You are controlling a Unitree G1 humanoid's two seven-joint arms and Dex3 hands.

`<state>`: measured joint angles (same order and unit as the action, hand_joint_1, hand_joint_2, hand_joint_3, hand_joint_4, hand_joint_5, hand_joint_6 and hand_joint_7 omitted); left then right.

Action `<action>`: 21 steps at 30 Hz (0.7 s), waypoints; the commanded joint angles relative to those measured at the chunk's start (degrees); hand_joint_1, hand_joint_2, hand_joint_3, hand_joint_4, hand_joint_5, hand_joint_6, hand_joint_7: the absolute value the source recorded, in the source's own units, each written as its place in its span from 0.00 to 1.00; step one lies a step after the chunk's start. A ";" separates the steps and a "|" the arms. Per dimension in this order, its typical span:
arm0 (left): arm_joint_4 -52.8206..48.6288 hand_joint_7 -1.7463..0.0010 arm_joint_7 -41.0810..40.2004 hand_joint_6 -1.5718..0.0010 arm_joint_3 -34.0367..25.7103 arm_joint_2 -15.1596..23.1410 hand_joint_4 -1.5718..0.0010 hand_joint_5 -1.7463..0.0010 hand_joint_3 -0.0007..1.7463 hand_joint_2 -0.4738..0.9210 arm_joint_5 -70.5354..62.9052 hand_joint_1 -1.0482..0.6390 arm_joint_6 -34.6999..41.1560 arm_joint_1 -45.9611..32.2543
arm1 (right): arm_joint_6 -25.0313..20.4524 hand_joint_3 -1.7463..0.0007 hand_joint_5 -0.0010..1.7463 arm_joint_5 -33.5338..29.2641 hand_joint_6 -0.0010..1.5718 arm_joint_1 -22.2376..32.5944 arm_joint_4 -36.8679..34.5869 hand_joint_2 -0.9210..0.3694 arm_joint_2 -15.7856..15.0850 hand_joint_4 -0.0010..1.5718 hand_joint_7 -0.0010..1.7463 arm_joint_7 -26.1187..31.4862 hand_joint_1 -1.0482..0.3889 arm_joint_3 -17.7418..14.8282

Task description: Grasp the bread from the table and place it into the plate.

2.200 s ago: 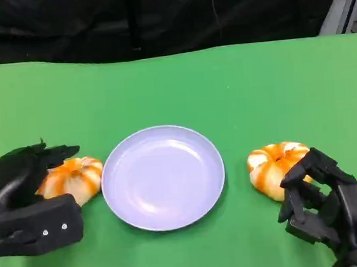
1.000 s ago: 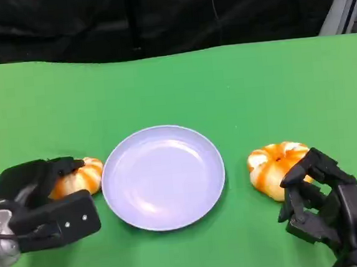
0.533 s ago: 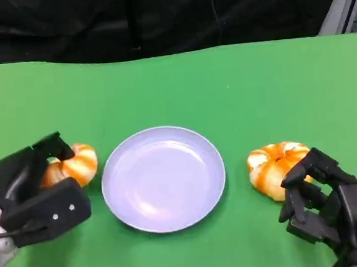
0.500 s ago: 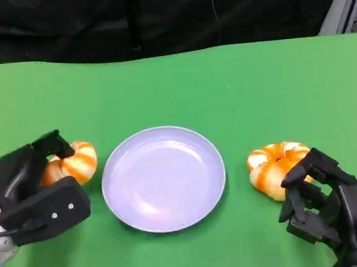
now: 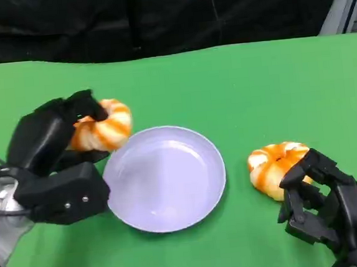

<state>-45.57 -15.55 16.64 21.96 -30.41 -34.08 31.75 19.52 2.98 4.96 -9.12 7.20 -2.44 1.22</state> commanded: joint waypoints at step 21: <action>-1.59 0.11 7.32 0.65 5.80 -6.72 0.66 0.00 0.23 1.00 -2.90 0.59 2.51 0.49 | -0.27 0.36 1.00 0.70 0.39 0.35 1.11 0.23 -0.05 0.53 0.93 -0.02 0.63 -0.13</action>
<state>-46.36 -8.39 22.50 14.73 -33.48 -31.38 30.81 19.45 3.07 5.04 -9.02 7.35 -2.54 1.31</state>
